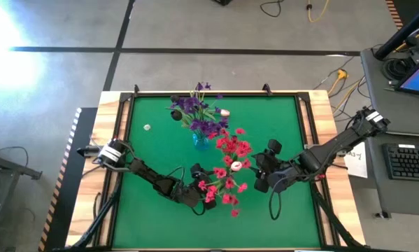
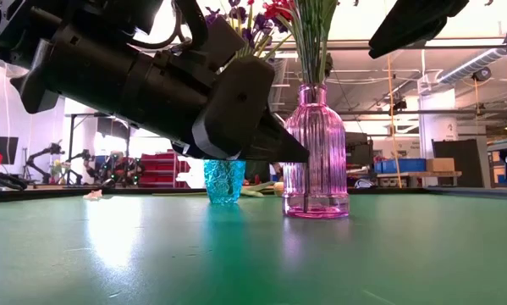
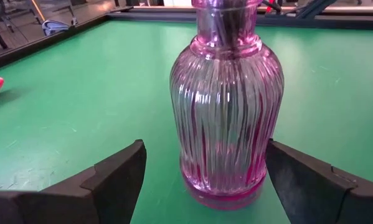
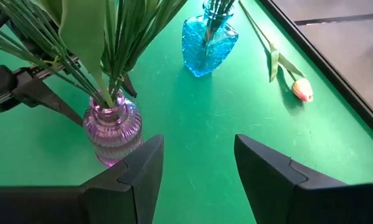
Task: Sort flowers into vase by color
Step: Put the pink tulip into the purple vase
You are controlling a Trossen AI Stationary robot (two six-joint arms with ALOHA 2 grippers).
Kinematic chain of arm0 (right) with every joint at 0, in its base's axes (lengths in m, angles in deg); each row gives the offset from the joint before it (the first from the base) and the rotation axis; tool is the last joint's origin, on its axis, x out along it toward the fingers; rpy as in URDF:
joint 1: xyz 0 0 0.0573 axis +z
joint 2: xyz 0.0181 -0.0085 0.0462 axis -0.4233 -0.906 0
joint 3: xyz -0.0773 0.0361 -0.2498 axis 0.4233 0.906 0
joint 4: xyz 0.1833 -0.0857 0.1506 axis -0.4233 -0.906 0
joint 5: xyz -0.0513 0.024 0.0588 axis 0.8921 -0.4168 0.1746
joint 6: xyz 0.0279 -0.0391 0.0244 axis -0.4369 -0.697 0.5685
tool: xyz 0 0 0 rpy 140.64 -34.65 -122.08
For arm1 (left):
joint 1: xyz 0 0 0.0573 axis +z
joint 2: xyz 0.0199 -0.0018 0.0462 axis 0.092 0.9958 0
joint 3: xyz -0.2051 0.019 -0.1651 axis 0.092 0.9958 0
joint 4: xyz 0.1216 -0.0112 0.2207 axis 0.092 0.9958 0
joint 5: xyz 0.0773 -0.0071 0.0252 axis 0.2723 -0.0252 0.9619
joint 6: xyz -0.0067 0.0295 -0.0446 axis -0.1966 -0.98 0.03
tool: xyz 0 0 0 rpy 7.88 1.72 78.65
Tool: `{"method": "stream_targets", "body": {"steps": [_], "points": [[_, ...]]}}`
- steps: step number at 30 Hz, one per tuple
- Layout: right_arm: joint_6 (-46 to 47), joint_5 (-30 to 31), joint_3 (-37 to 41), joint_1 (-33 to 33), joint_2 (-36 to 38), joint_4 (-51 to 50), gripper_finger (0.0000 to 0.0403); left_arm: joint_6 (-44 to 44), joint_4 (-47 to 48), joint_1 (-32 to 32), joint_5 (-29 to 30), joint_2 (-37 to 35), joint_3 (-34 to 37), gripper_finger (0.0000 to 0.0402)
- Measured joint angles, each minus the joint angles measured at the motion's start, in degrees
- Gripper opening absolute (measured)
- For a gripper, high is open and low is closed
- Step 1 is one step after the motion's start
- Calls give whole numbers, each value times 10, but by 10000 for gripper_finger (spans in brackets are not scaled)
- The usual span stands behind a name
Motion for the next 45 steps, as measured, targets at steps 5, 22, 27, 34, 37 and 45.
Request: {"method": "stream_targets", "body": {"steps": [5, 22, 27, 34, 37, 45], "points": [[0, 0, 0, 0, 0, 0, 189, 5, 22, 0, 0, -5, -4, 307], [-1, 14, 4, 0, 0, 0, 189, 47, 76, -8, -1, -16, -5, 307], [0, 14, 5, 0, 0, 0, 189, 48, 79, -8, -1, -17, -5, 307], [0, 14, 5, 0, 0, 0, 189, 62, 82, -9, -1, -19, -5, 307], [0, 14, 5, 0, 0, 0, 189, 70, 102, -10, -1, -26, -5, 307], [-3, 16, 15, 0, -1, -3, 189, 87, 161, -12, -1, -54, -5, 307]]}}
